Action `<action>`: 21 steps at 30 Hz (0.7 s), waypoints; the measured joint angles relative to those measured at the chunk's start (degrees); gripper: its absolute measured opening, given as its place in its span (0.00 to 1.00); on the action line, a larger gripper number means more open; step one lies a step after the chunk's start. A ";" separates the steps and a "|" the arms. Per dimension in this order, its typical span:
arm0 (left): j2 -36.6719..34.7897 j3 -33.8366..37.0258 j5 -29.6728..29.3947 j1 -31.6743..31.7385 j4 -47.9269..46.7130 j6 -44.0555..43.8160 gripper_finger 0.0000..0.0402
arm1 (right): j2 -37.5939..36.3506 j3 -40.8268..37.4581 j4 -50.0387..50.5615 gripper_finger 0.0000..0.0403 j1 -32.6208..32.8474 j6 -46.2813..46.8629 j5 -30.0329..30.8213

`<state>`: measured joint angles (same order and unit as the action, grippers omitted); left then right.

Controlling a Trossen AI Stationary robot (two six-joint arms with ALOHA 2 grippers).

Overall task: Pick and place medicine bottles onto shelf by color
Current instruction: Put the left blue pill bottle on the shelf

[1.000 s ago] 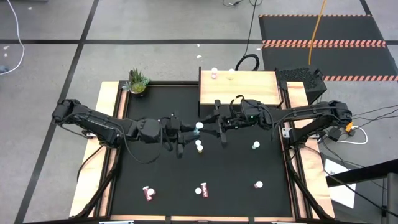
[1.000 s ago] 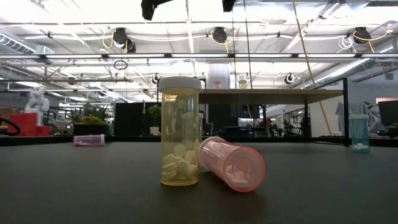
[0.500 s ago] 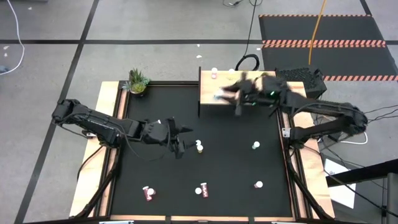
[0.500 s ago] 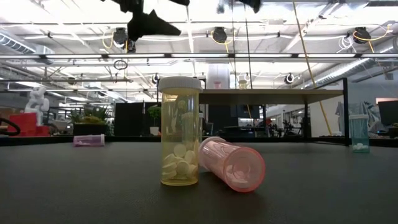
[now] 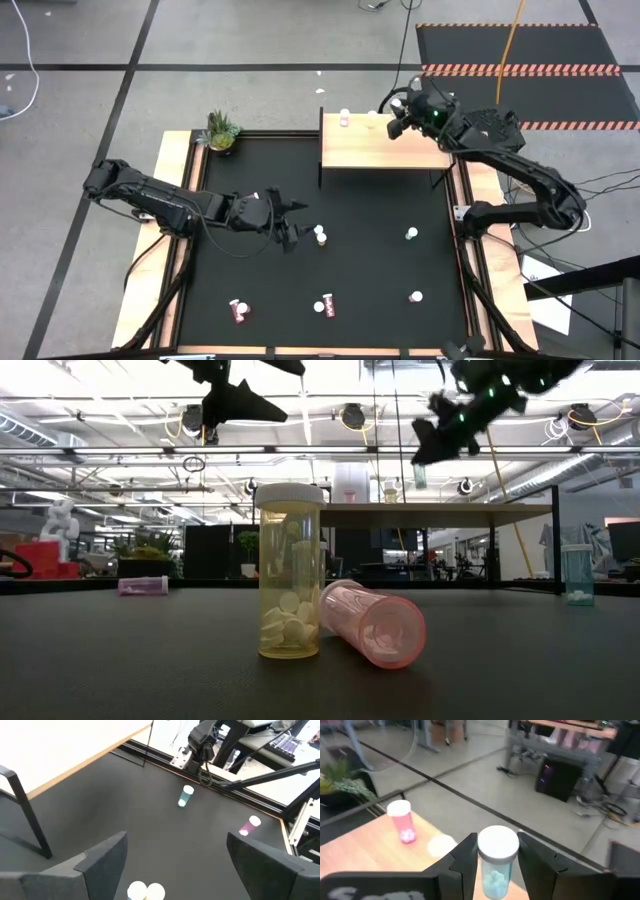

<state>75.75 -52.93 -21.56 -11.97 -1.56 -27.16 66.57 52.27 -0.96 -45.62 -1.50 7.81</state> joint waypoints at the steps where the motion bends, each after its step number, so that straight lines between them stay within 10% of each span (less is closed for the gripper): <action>1: 0.00 0.00 -0.02 0.00 0.02 0.00 0.85 | -0.10 -2.33 -3.15 0.29 -0.56 0.32 -1.34; 21: 0.00 0.00 -1.09 -0.22 -0.02 2.46 0.85 | -0.44 -14.72 -17.74 0.29 -13.24 -1.33 -23.21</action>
<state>75.75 -52.93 -22.65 -12.19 -1.58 -24.69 66.13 37.55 -18.69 -58.87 -2.83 -15.40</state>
